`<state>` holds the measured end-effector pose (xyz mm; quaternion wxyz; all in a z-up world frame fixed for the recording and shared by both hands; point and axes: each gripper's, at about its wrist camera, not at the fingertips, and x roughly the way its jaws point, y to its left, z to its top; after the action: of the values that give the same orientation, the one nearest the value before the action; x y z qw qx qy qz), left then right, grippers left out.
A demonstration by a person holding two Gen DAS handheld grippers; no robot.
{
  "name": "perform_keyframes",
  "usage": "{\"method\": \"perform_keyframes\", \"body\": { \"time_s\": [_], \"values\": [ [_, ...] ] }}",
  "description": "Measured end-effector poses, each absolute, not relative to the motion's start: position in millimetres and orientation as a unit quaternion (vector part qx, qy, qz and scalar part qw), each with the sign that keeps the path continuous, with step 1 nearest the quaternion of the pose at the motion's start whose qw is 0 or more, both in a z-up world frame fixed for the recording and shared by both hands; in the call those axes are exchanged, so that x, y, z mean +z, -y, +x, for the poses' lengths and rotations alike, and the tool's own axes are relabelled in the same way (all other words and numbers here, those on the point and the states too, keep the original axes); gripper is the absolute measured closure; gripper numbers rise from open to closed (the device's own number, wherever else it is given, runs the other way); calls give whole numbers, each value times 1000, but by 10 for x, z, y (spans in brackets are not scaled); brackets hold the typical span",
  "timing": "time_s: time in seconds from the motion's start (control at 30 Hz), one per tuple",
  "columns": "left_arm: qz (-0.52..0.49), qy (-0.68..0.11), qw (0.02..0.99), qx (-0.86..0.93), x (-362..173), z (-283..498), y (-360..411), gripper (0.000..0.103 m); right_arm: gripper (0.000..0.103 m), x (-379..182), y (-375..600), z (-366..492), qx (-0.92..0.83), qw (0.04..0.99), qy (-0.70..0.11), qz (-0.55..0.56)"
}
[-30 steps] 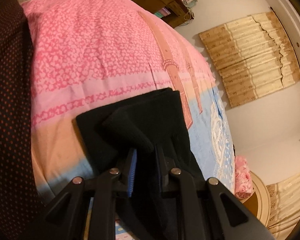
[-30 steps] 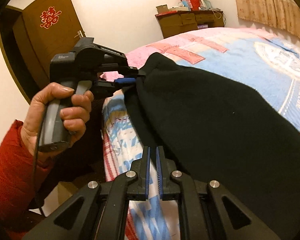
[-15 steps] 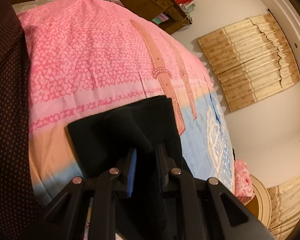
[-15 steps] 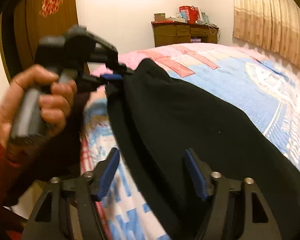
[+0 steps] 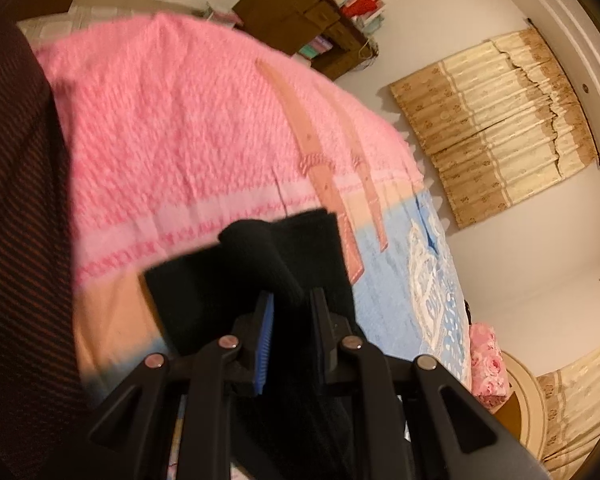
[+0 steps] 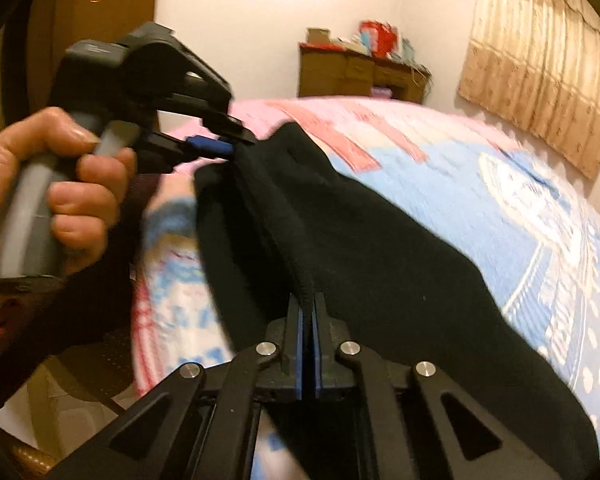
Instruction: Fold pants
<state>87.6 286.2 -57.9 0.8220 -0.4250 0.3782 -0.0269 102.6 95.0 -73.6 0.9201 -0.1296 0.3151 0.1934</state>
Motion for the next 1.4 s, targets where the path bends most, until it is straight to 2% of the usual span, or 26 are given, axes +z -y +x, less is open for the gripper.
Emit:
{"method": "perform_keyframes", "body": {
  "time_s": [0.17,0.27,0.33,0.37,0.4,0.43,0.57,0.7,0.83,0.87,0.9,0.93,1.03,1.27,1.4],
  "values": [
    [-408,-358,840,22,-501,700,-3029,86,100,-892,-1078,1006,214,907,-337,-138],
    [-369,-351,858,72,-437,657,-3034,86,95,-1115,-1051,1059,221,897,-361,-125],
    [-335,-348,873,65,-348,681,-2901,86,84,-1086,-956,1044,237,900,-355,-91],
    [-328,-348,877,52,-327,705,-2845,86,63,-1043,-879,1060,256,895,-360,-56],
    [-322,-350,879,30,-301,752,-2752,86,46,-1005,-805,1059,271,892,-362,-24],
    [-318,-352,880,18,-289,784,-2696,86,44,-924,-655,1059,285,890,-356,26],
    [-295,-368,882,11,-392,907,-2463,86,44,-681,-61,1168,312,863,-347,193],
    [-266,-416,868,48,-737,962,-2342,86,44,-646,792,1512,292,823,-352,338],
    [-235,-414,878,58,-826,878,-2277,86,44,-639,1050,1841,254,840,-381,292],
    [-234,-416,877,60,-807,886,-2281,86,50,-651,1017,1957,266,835,-391,281],
    [-244,-419,872,62,-780,893,-2304,86,61,-645,979,2039,272,832,-397,275],
    [-253,-418,870,63,-756,894,-2320,86,64,-668,950,2123,275,828,-407,270],
    [-255,-406,875,74,-667,867,-2333,86,69,-806,828,2326,279,813,-442,258],
    [-236,-412,876,81,-802,908,-2290,85,95,-985,675,2453,262,808,-474,231],
    [-226,-414,878,85,-800,908,-2240,84,98,-962,554,2369,271,814,-474,197]
  ]
}}
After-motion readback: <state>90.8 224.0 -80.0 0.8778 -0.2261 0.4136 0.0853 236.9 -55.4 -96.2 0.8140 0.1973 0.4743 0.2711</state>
